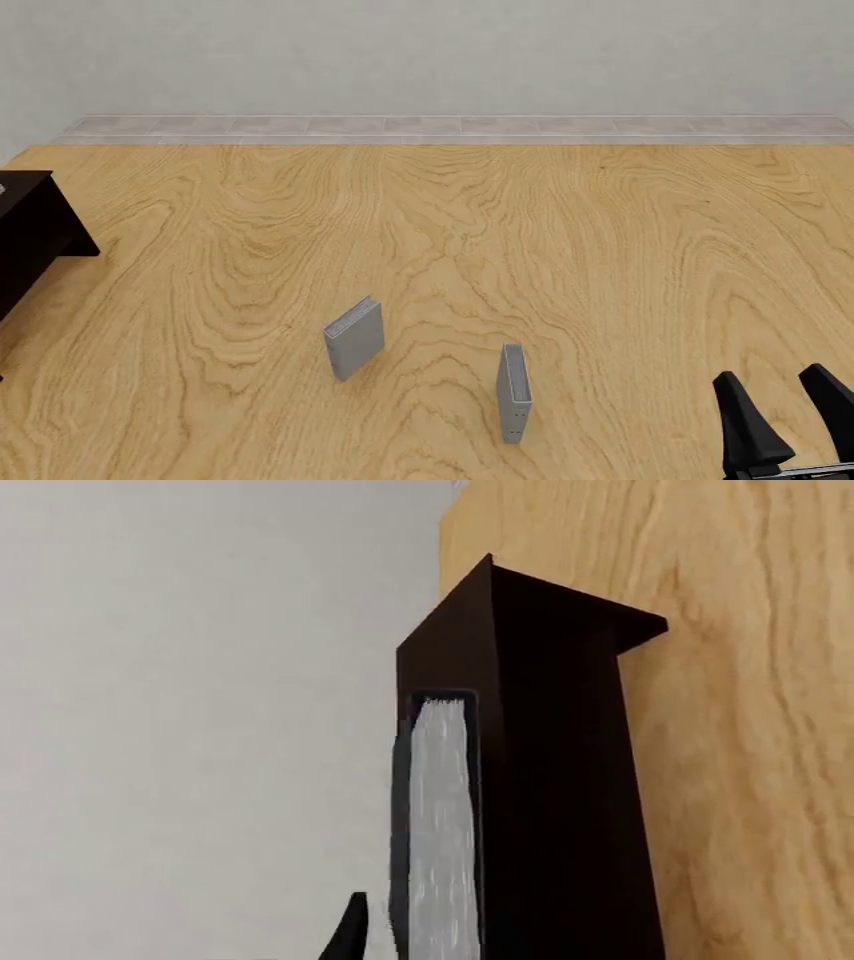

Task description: Pick up the book in the middle and place it on the cabinet shelf.

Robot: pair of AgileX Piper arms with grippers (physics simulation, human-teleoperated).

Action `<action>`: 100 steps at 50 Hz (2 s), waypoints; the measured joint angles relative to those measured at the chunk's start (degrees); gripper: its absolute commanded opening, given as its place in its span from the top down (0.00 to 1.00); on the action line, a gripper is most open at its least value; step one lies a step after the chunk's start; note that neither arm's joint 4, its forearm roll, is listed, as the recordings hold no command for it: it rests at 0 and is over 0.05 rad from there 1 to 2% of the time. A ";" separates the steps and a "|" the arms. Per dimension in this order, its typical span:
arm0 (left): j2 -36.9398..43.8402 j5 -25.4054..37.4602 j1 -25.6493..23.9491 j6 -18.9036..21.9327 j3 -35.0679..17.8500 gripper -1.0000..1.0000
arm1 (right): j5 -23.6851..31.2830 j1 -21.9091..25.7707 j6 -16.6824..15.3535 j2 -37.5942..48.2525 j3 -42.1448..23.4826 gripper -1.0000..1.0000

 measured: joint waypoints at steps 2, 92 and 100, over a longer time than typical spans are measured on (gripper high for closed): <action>-0.03 -0.02 -0.02 0.38 -0.02 0.00 | 0.00 0.00 0.00 0.00 0.00 0.00; -15.26 9.63 -6.12 -0.72 9.84 0.00 | 0.00 0.00 0.00 0.00 0.00 0.00; -18.72 11.95 -7.41 -1.78 10.55 0.00 | 0.00 0.00 0.00 0.00 0.00 0.00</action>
